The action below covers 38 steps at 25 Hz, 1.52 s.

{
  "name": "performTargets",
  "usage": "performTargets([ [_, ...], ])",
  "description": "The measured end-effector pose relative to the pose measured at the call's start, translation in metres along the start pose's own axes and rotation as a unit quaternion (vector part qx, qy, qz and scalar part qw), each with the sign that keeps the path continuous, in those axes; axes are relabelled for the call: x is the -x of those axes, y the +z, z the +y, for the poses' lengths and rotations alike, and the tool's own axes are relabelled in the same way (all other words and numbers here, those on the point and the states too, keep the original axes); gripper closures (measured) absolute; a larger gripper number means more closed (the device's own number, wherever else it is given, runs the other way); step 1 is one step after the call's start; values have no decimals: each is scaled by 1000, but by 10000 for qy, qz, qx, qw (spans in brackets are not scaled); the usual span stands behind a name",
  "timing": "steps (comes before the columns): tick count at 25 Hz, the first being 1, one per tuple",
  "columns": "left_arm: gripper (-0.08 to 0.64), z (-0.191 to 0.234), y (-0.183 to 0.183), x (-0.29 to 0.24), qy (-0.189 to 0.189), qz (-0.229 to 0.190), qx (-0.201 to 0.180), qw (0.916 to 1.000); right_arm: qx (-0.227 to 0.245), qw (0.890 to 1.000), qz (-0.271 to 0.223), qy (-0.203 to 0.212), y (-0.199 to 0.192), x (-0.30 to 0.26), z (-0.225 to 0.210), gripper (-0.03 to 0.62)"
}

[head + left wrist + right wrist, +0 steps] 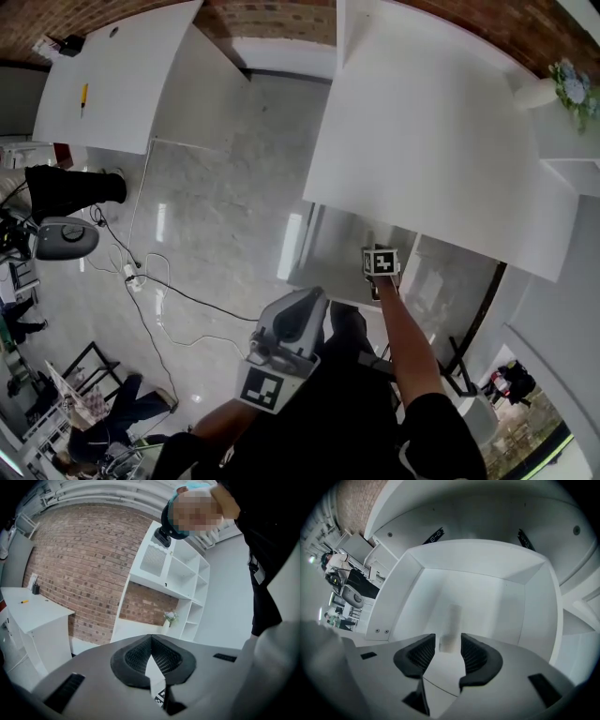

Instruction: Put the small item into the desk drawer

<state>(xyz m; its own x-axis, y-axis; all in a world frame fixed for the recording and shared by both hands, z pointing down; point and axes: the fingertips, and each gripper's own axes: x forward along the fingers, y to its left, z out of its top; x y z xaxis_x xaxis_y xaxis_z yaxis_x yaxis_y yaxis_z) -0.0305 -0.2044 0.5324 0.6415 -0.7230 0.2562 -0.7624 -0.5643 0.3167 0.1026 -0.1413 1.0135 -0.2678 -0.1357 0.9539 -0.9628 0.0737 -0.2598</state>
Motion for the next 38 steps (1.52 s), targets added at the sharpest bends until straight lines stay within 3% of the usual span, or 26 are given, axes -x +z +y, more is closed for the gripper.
performTargets([
  [9,537,-19,24,13,-163,-329,40,9993,169,9985,-527,36,15,71,18,405],
  [15,537,-29,48,19,-212,-612,-101,9979,421,9885,-1447,92,45,149,29,447],
  [21,537,-44,74,25,-239,-913,-301,9951,440,9649,-2589,76,82,249,37,482],
  [27,537,-62,94,35,-294,-1136,-448,9921,519,9323,-3579,89,101,350,58,545],
  [32,537,-72,106,43,-245,-1271,-551,9901,756,9088,-4102,76,101,411,78,578],
  [38,537,-78,113,54,-347,-1412,-865,9856,782,8911,-4466,210,88,458,103,578],
])
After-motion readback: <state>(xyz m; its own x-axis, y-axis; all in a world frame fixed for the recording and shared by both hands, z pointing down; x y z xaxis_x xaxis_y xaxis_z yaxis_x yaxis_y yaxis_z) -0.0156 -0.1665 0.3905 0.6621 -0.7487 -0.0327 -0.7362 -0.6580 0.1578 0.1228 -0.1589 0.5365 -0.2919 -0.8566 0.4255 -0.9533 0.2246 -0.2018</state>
